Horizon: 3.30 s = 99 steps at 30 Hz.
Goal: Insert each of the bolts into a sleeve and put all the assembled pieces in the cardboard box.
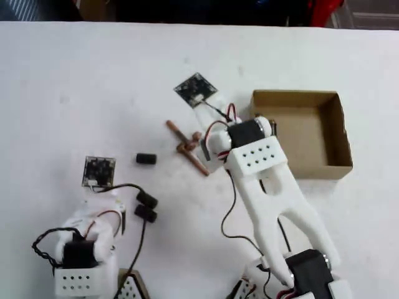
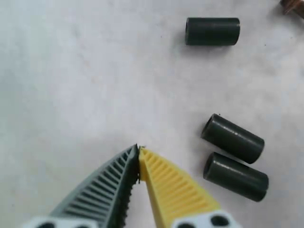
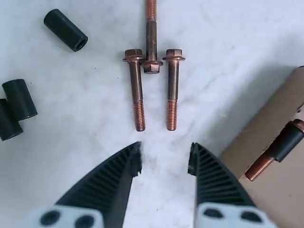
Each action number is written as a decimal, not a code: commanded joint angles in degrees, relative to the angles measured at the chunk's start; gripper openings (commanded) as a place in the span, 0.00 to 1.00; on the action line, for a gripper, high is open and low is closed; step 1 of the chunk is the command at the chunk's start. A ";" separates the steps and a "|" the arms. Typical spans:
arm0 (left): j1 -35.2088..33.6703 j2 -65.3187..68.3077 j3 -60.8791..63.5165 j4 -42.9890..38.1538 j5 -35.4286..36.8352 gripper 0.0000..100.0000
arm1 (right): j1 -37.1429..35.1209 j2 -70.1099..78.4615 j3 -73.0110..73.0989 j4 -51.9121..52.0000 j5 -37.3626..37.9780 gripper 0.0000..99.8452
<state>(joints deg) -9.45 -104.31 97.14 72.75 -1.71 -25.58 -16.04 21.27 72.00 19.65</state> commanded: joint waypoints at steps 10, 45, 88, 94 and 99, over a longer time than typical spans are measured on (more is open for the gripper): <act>-12.35 -0.48 -0.18 0.70 -0.53 0.02 | -10.68 -2.95 7.12 -3.47 0.62 0.14; -26.51 -0.48 -0.18 0.79 -0.53 0.02 | -25.98 17.89 -2.02 -13.49 0.18 0.14; -29.58 -0.48 -0.18 0.70 -0.53 0.02 | -30.64 23.60 -2.20 -17.10 -4.04 0.14; -29.58 -0.48 -0.18 0.70 -0.53 0.02 | -30.64 23.60 0.88 -20.97 -4.04 0.14; -29.58 -0.48 -0.18 0.79 -0.53 0.02 | -30.64 23.69 1.58 -22.02 -4.04 0.14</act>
<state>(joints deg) -38.37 -104.31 97.14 72.75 -1.71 -56.00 7.87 23.12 51.16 16.13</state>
